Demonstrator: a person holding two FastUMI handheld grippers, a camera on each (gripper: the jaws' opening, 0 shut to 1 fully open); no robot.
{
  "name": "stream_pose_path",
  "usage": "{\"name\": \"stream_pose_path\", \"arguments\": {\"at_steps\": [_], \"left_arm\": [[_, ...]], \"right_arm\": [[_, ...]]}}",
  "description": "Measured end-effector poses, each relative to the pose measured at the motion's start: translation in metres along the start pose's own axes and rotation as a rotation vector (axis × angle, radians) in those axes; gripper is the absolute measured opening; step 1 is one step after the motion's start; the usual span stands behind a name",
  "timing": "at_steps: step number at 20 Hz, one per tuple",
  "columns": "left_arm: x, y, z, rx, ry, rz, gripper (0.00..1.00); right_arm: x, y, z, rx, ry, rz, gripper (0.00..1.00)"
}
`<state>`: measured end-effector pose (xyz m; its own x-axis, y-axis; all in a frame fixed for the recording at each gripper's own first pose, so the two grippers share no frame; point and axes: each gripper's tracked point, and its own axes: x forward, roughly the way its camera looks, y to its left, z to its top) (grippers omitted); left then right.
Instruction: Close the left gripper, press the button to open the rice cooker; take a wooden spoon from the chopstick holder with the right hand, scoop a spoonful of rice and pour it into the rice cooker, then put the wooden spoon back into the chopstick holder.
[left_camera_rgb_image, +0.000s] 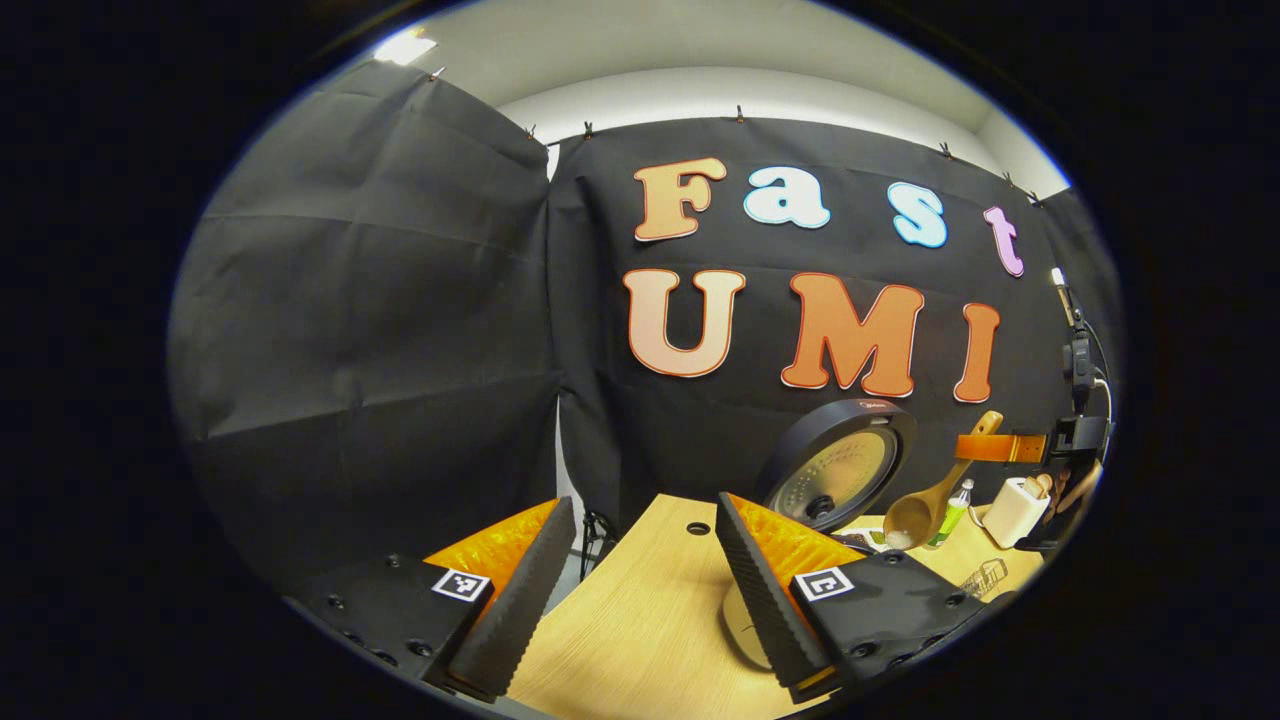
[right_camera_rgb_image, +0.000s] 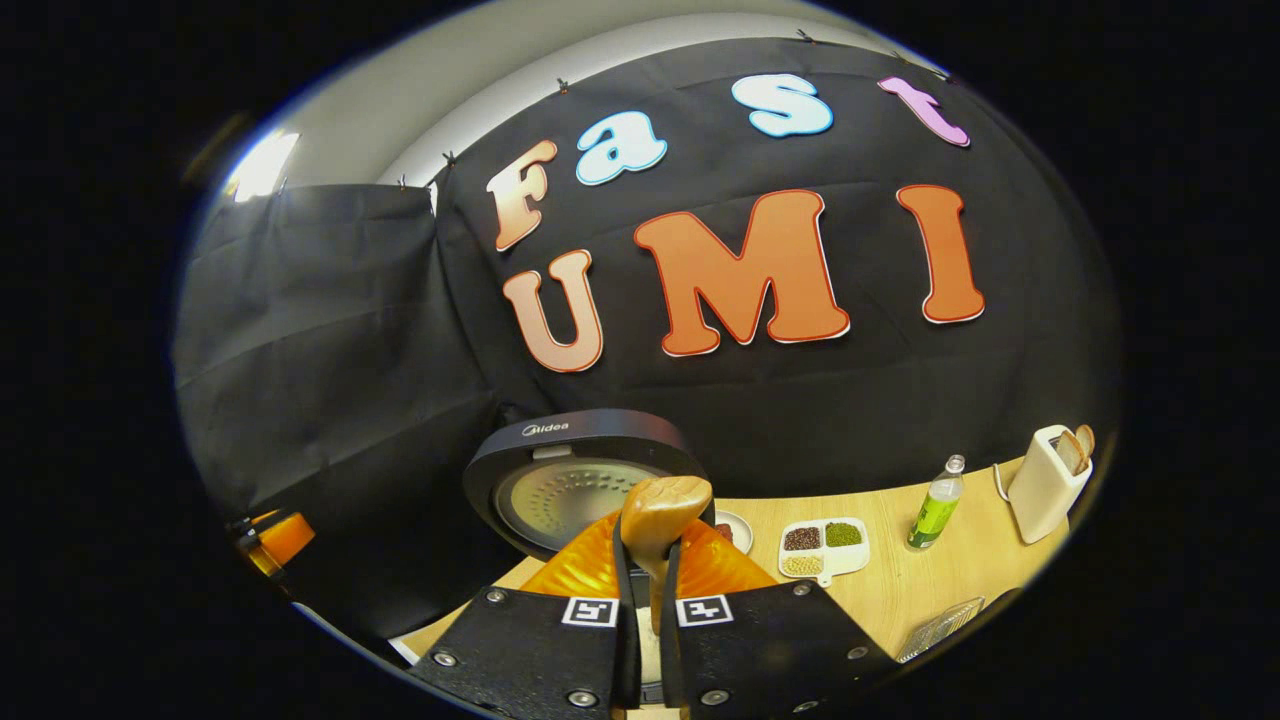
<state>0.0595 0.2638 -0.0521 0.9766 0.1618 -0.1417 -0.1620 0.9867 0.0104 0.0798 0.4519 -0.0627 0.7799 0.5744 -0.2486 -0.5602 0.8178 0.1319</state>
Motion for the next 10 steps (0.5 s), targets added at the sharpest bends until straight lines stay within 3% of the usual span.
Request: {"name": "stream_pose_path", "arguments": {"at_steps": [10], "left_arm": [[-0.003,0.004,-0.004,0.003,0.006,0.005,0.94]], "right_arm": [[0.001,0.028,-0.019,-0.253,0.018,0.052,0.07]]}}
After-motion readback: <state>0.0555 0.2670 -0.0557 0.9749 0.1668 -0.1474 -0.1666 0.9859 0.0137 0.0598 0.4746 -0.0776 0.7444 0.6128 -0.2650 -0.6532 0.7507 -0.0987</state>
